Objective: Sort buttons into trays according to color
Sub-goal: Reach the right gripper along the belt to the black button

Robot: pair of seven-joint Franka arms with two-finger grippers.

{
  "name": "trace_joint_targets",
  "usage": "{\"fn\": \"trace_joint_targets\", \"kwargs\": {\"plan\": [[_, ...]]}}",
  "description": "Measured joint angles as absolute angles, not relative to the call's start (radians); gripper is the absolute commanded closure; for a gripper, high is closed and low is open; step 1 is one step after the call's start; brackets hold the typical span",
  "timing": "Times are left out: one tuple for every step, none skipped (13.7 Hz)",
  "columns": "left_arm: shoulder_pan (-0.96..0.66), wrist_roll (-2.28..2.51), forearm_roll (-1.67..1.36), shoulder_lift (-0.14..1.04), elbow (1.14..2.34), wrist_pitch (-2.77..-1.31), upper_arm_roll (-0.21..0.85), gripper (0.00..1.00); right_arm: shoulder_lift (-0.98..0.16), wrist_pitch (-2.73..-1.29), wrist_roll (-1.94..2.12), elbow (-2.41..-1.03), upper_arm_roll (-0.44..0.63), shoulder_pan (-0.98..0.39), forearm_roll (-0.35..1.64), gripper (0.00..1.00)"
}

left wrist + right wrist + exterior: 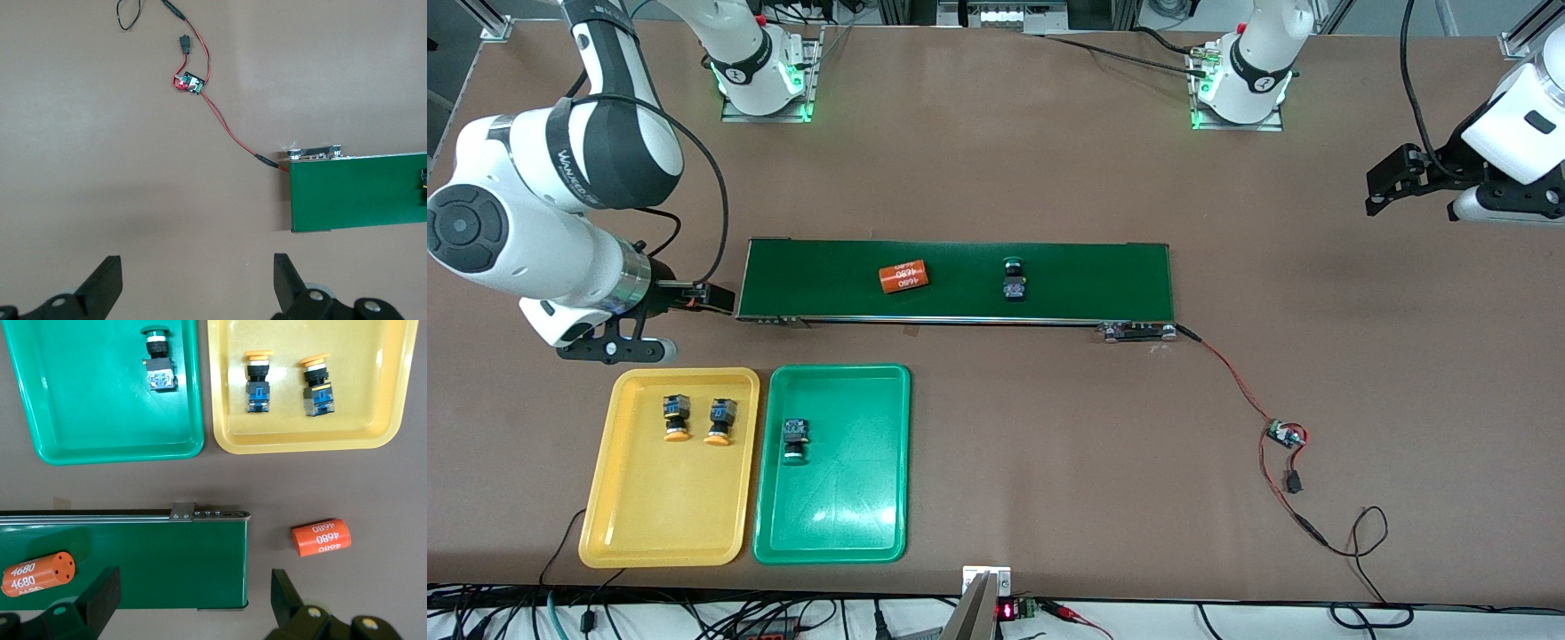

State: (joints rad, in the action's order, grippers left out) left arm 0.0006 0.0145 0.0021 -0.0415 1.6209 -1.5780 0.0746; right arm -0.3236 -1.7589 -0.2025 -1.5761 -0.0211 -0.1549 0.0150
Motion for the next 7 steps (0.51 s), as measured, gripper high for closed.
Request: {"fn": "trace_joint_targets", "kwargs": {"plan": [[0.001, 0.015, 0.002, -0.042, 1.621, -1.578, 0.075, 0.0, -0.326, -1.759, -0.203, -1.577, -0.021, -0.16, 0.015, 0.0], [0.001, 0.015, 0.002, -0.042, 1.621, -1.578, 0.075, 0.0, -0.328, -1.759, -0.203, -1.577, -0.022, -0.166, 0.015, 0.0], [0.001, 0.015, 0.002, -0.042, 1.621, -1.578, 0.075, 0.0, -0.332, -1.759, -0.204, -1.577, -0.022, -0.174, 0.015, 0.0], [0.001, 0.015, 0.002, -0.042, 1.621, -1.578, 0.074, 0.0, -0.335, -1.759, -0.21, -1.577, -0.022, -0.184, 0.015, 0.0], [0.001, 0.015, 0.002, -0.042, 1.621, -1.578, 0.074, 0.0, -0.339, -1.759, -0.224, -1.577, -0.023, -0.196, 0.015, 0.0], [0.001, 0.014, 0.002, -0.042, 1.621, -1.578, 0.074, 0.0, -0.344, -1.761, -0.246, -1.577, -0.023, -0.212, 0.016, 0.0], [0.001, 0.014, 0.002, -0.042, 1.621, -1.578, 0.074, 0.0, -0.349, -1.767, -0.275, -1.578, -0.024, -0.229, 0.016, 0.0]]}}
